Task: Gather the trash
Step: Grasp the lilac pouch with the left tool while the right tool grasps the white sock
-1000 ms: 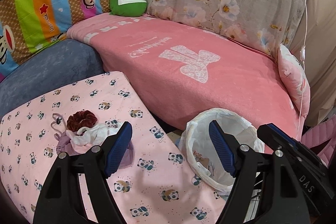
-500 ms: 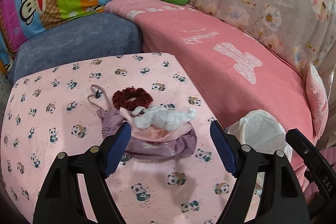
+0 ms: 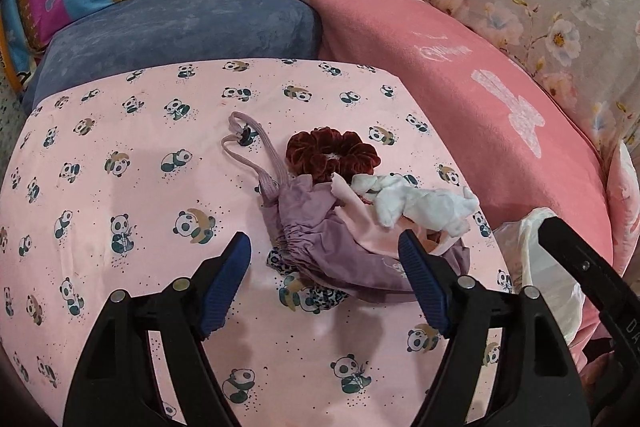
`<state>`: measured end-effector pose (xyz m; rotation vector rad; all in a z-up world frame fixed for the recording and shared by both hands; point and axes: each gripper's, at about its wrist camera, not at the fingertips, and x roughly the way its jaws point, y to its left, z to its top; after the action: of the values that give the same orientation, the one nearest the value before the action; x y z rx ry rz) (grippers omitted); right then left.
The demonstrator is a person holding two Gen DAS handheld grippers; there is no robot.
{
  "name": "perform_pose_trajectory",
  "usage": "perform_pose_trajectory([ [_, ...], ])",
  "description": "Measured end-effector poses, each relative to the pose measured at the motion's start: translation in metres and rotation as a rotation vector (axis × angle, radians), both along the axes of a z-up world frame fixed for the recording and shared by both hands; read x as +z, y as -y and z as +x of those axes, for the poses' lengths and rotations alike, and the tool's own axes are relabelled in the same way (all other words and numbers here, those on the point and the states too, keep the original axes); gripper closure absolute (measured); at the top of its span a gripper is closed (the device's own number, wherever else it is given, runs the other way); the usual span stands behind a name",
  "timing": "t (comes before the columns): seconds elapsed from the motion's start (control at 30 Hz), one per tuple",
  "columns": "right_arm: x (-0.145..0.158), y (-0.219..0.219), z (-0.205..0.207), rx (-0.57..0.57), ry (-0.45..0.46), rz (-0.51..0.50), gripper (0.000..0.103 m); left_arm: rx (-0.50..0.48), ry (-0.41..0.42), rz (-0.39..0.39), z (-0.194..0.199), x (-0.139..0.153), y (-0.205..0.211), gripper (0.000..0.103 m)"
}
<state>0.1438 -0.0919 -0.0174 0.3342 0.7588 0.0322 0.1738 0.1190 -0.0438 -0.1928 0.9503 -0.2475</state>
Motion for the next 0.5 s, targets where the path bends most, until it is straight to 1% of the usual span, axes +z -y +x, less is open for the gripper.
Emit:
perform_pose_trajectory([
  [0.2,-0.018,-0.018,0.030,0.020,-0.043,-0.010,0.072,-0.043,-0.030,-0.018,0.010,-0.011,-0.001,0.046],
  [0.27,-0.028,-0.021,0.041,0.023,-0.067,-0.014,0.072,-0.066,-0.040,-0.027,0.012,-0.014,0.001,0.056],
  [0.33,-0.034,-0.022,0.047,0.026,-0.081,-0.018,0.072,-0.078,-0.044,-0.027,0.013,-0.017,0.001,0.060],
  [0.43,-0.045,-0.024,0.057,0.028,-0.114,-0.024,0.072,-0.093,-0.051,-0.040,0.014,-0.019,0.000,0.072],
  [0.47,-0.050,-0.025,0.059,0.029,-0.124,-0.023,0.074,-0.096,-0.051,-0.042,0.014,-0.019,-0.001,0.076],
  [0.5,-0.052,-0.025,0.060,0.030,-0.129,-0.023,0.078,-0.102,-0.049,-0.042,0.014,-0.019,0.000,0.078],
])
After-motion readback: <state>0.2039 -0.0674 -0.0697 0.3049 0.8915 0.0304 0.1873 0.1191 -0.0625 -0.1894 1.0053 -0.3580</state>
